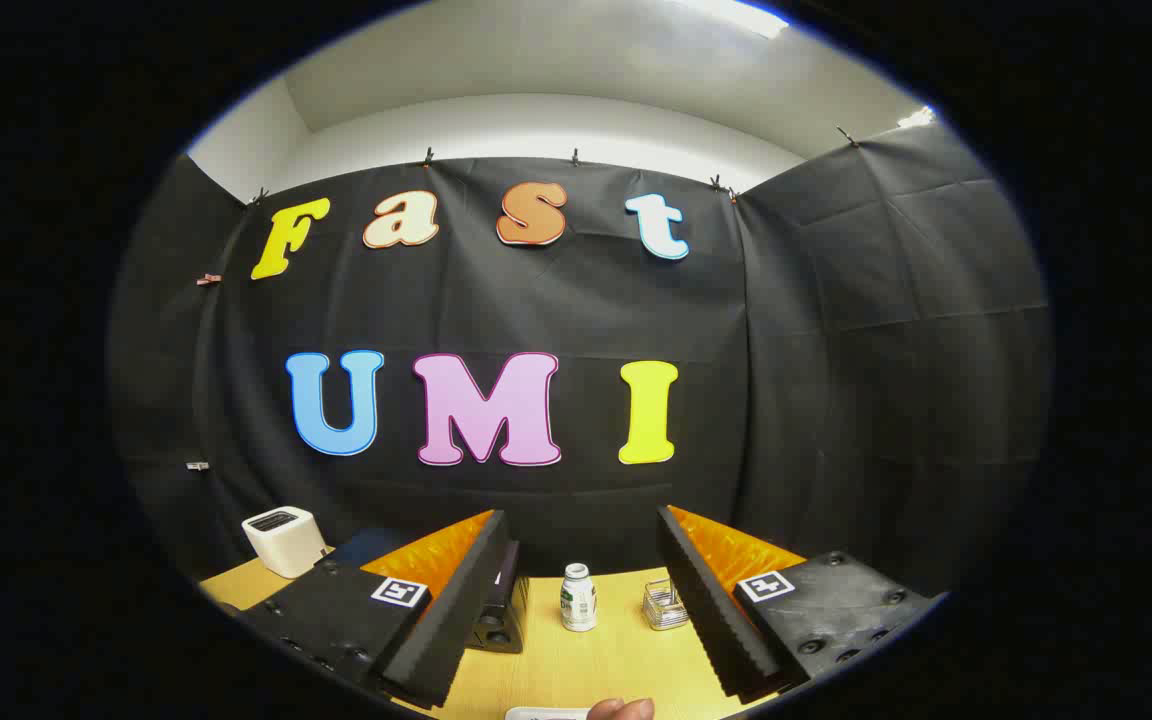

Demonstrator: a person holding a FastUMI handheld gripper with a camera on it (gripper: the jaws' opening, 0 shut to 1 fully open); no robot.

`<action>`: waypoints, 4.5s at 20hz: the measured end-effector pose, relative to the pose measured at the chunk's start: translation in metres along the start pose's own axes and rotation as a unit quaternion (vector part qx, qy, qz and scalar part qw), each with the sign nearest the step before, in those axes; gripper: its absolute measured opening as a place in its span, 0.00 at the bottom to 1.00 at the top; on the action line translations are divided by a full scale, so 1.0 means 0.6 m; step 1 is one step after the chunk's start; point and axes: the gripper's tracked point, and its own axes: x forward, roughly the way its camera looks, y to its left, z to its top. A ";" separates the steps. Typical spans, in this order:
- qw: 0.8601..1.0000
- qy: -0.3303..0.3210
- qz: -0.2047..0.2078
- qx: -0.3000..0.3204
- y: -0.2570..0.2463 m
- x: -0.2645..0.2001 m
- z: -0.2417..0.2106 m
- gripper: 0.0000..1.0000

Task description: Open the toaster oven, put the food inside, and close the toaster oven door.

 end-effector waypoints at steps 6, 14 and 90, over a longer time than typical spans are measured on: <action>1.000 0.003 0.001 -0.008 0.009 0.004 -0.006 0.97; 1.000 -0.006 -0.005 -0.022 0.028 0.005 -0.004 0.97; 0.912 0.369 0.177 0.018 0.436 -0.123 -0.490 0.99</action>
